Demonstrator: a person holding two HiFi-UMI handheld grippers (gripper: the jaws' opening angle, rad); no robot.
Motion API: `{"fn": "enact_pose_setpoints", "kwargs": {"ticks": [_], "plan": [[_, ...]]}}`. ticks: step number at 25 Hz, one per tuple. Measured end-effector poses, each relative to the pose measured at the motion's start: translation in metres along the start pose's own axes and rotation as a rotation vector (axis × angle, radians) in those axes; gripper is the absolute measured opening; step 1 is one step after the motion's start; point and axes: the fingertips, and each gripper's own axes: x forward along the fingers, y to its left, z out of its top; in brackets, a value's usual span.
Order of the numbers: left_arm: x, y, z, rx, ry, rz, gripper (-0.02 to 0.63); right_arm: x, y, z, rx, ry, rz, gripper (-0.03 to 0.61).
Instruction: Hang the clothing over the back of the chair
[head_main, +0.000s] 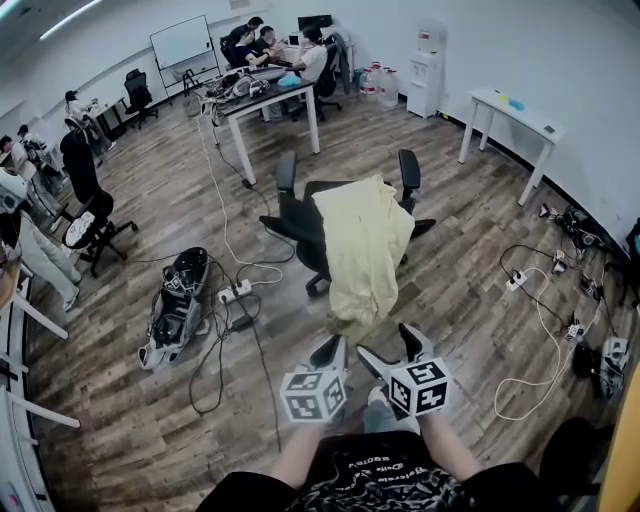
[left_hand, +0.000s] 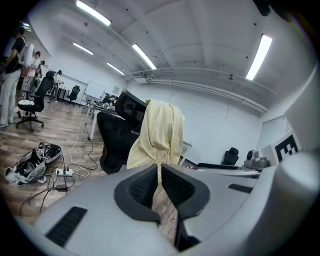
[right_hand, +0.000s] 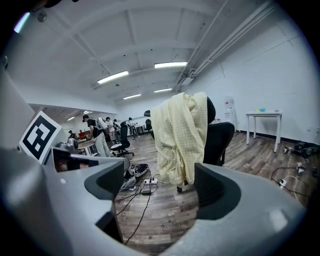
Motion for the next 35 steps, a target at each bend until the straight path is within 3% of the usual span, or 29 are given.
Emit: {"fn": "enact_pose_setpoints", "kwargs": {"ticks": [4, 6, 9, 13, 26, 35], "plan": [[-0.009, -0.003, 0.004, 0.018, -0.037, 0.019, 0.012, -0.003, 0.006, 0.004, -0.021, -0.008, 0.002, 0.428], [-0.014, -0.002, 0.007, 0.032, -0.066, 0.049, 0.012, -0.005, 0.007, 0.009, -0.047, -0.031, -0.021, 0.321], [-0.016, -0.003, 0.011, 0.045, -0.087, 0.056, 0.012, -0.005, 0.012, 0.012, -0.058, -0.047, -0.013, 0.295], [-0.019, -0.009, 0.007, 0.076, -0.081, 0.041, 0.012, -0.008, 0.017, 0.008, -0.057, -0.044, -0.017, 0.285], [-0.029, -0.014, -0.023, 0.067, -0.046, 0.021, 0.012, -0.022, 0.018, -0.014, 0.002, -0.049, -0.064, 0.143], [-0.029, -0.022, -0.027, 0.049, -0.036, 0.003, 0.012, -0.029, 0.023, -0.011, -0.054, -0.063, -0.06, 0.023]]}}
